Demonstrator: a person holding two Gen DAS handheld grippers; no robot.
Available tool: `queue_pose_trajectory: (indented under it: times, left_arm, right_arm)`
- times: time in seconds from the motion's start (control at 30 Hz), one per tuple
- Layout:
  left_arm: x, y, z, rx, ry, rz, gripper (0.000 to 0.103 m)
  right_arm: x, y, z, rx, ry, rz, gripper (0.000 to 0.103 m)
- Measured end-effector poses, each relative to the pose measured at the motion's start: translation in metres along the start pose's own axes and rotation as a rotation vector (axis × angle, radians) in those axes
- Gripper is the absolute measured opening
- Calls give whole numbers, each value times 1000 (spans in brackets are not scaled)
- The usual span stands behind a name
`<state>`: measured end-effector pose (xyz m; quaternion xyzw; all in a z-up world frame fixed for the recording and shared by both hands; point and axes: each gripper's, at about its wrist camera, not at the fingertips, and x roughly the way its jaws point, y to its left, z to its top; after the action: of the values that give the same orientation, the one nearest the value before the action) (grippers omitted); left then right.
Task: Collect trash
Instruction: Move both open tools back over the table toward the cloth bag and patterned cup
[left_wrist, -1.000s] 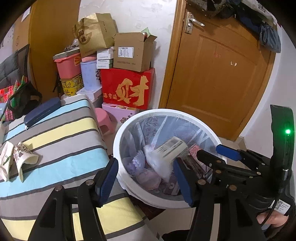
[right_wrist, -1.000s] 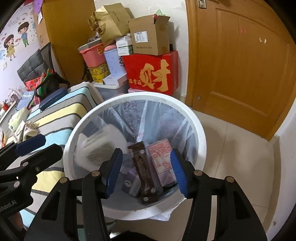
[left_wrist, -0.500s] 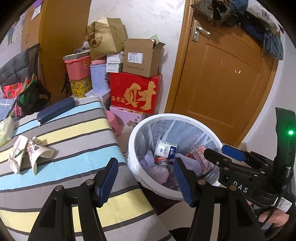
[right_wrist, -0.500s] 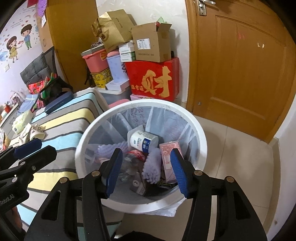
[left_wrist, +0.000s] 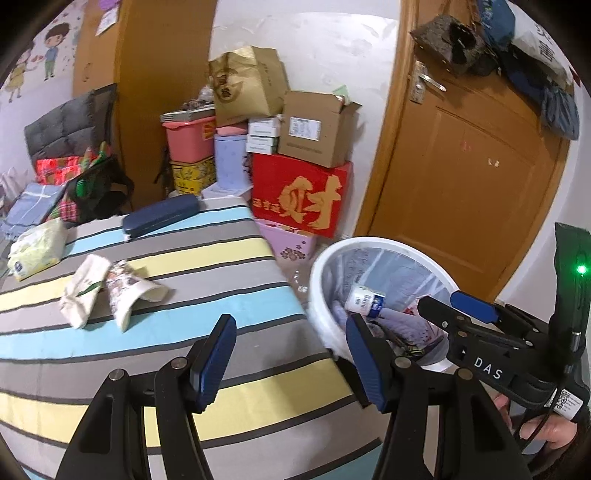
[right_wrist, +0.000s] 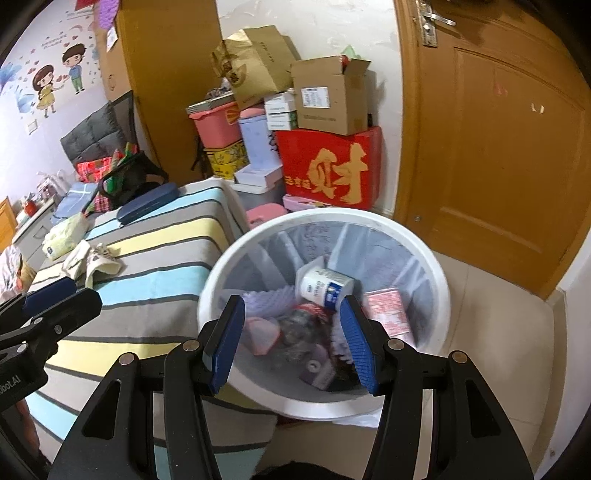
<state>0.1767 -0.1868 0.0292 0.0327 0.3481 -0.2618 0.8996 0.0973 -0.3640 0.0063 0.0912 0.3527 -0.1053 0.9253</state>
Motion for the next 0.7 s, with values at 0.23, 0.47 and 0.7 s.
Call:
queue_pose_trajectory:
  times: [0.23,0.47,0.7]
  left_arm:
    - [-19,33,-4,-35,-22,55,61]
    - [-37,79,-11,-96,-39,123,61]
    - [-46,129,-22,-160,-34,192,61]
  right_arm:
    - [2,27,1,-38,-6,43,55]
    - [6,60,2,-100,-10,101,55]
    - [13,92,4,-151,-4,149,55]
